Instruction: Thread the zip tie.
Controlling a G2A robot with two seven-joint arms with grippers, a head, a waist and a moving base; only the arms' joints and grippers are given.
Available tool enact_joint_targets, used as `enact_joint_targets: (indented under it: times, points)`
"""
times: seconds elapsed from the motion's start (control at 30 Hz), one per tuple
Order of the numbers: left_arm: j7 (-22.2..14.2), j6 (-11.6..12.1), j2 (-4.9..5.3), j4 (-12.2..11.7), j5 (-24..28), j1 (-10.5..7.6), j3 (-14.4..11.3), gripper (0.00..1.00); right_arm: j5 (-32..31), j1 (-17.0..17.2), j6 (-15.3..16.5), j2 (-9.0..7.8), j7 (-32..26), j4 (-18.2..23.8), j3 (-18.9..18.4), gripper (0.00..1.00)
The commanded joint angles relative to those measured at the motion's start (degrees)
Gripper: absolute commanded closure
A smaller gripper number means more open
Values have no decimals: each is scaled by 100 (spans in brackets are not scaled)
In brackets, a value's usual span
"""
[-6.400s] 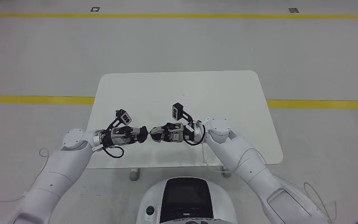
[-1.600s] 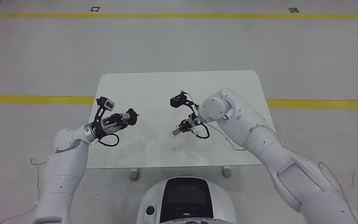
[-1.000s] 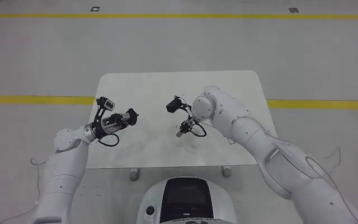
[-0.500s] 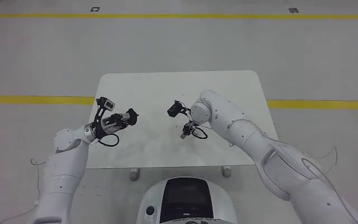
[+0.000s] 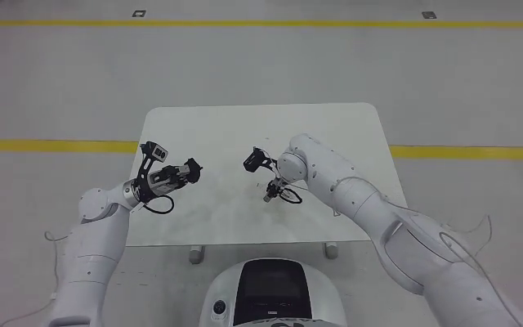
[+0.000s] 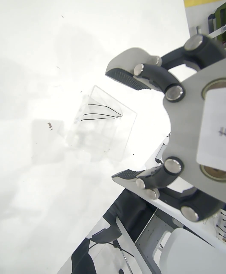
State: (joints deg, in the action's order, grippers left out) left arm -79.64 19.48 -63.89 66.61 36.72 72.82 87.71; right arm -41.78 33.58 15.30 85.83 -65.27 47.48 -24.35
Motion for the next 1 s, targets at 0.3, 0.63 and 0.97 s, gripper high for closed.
enact_joint_targets:
  times: [0.3,0.63,0.97]
  points:
    - [0,0,0,0,0,0,0,100,-659,53,-132,-50,16,377,-18,55]
    - [0,0,0,0,0,0,0,100,-813,137,-25,-72,-58,407,-129,88]
    - [0,0,0,0,0,0,0,100,-843,221,76,60,172,-35,-96,92]
